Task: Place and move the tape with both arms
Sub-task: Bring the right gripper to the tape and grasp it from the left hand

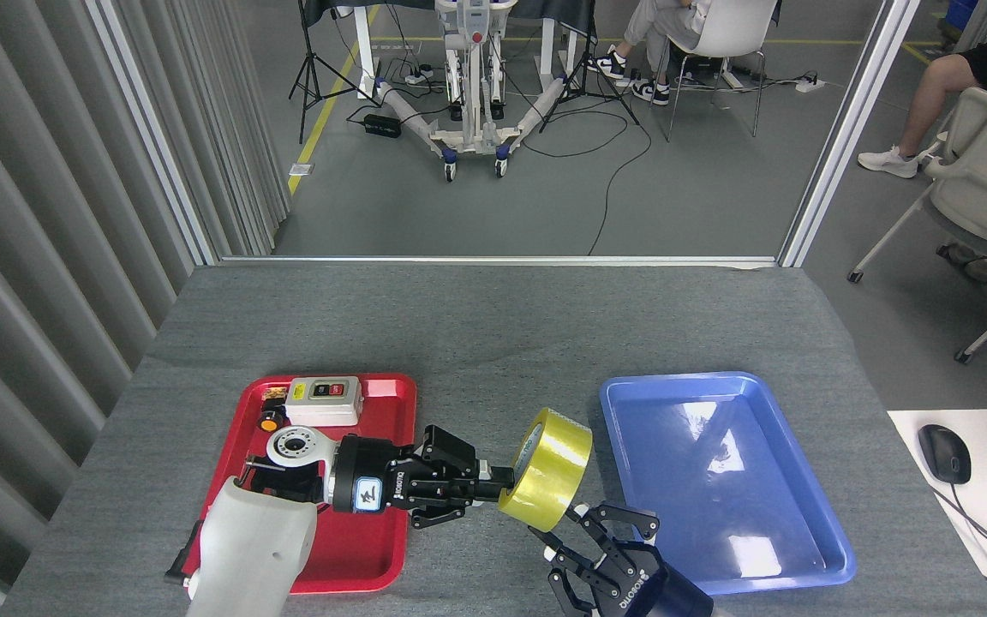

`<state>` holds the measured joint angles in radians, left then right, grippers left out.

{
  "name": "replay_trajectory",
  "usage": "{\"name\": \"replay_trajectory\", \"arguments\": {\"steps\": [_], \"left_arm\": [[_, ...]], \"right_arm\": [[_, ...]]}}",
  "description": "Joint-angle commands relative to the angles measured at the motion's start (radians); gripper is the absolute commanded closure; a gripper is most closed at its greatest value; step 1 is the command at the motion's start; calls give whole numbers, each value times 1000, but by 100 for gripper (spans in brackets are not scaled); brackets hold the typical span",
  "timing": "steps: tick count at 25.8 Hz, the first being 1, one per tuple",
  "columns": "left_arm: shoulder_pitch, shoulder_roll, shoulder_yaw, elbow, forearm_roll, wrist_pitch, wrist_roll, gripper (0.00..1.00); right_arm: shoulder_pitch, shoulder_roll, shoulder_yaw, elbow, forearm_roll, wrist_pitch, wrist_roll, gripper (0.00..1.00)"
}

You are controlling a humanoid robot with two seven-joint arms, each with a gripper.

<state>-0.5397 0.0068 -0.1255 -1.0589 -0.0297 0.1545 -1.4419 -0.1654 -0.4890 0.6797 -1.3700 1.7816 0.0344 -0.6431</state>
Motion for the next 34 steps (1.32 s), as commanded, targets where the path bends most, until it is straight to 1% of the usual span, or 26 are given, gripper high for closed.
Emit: {"name": "replay_trajectory", "arguments": {"steps": [1, 7, 10, 12, 16, 18, 24, 25, 26, 28, 29, 34], "left_arm": [[0, 2, 0, 0, -6, 0, -2, 100], [0, 2, 1, 0, -4, 0, -2, 100], [0, 2, 1, 2, -4, 0, -2, 100], [0, 4, 1, 2, -6, -3, -2, 100], [-2, 4, 1, 2, -4, -4, -2, 100], [-3, 5, 1, 2, -6, -6, -2, 100], [-2, 10, 1, 0, -6, -9, -2, 100], [1, 18, 0, -1, -7, -16, -2, 92], [1, 30, 0, 0, -13, -36, -2, 69], [-2, 42, 0, 10, -55, -87, -2, 6], [-2, 41, 3, 11, -76, -92, -2, 0], [-3, 44, 6, 22, -87, -99, -2, 0]], "right_arm": [[0, 7, 0, 0, 1, -1, 2, 61], [-3, 20, 0, 0, 1, -1, 2, 62], [-3, 26, 0, 12, 1, -2, 2, 67], [-20, 35, 1, 17, 1, -2, 2, 68], [-39, 35, 15, 28, -1, -1, 2, 74], [-39, 35, 15, 28, -1, -1, 2, 76], [-40, 41, 15, 32, 1, -1, 2, 87], [-40, 43, 15, 32, 1, -1, 2, 88], [-40, 43, 15, 32, 2, -1, 2, 89], [-40, 43, 15, 32, 2, -1, 2, 90], [-40, 43, 15, 32, 1, -1, 2, 91], [-43, 46, 15, 34, 2, -1, 2, 93]]}}
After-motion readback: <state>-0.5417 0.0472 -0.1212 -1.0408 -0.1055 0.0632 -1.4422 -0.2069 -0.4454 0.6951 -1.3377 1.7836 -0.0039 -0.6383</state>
